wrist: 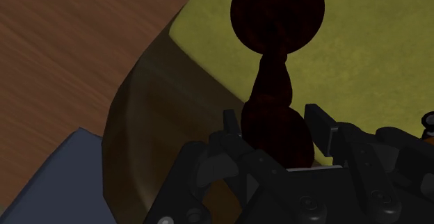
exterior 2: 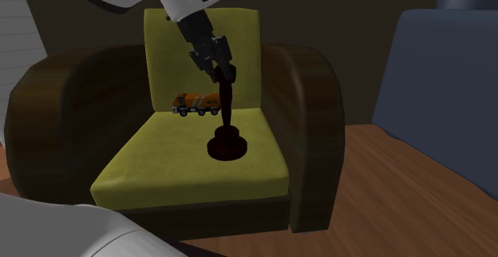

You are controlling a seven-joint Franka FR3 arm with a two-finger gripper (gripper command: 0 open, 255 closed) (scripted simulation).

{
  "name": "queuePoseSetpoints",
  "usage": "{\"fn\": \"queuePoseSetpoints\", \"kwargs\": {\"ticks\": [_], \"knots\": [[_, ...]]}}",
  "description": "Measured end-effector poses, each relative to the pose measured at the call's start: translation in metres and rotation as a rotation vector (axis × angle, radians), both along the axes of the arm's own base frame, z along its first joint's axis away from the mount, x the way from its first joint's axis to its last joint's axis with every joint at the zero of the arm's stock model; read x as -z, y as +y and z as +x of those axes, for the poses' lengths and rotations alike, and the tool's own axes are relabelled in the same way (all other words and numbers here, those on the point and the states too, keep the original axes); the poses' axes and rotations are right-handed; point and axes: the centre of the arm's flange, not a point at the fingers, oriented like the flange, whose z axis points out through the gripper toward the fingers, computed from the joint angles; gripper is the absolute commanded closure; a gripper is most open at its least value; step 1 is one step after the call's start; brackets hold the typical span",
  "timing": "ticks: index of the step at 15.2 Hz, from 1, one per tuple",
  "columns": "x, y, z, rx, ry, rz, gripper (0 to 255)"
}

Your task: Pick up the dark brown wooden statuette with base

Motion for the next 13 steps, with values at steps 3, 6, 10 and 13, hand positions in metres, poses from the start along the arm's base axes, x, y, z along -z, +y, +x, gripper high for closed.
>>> {"fn": "queuePoseSetpoints", "kwargs": {"ticks": [3, 6, 10, 13], "knots": [[-0.015, 0.0, 0.0, 0.0, 0.0, 0.0, 255], [-0.03, 0.0, 0.0, 0.0, 0.0, 0.0, 255], [-0.052, 0.001, 0.0, 0.0, 0.0, 0.0, 255], [-0.066, 0.0, 0.001, 0.0, 0.0, 0.0, 255]]}}
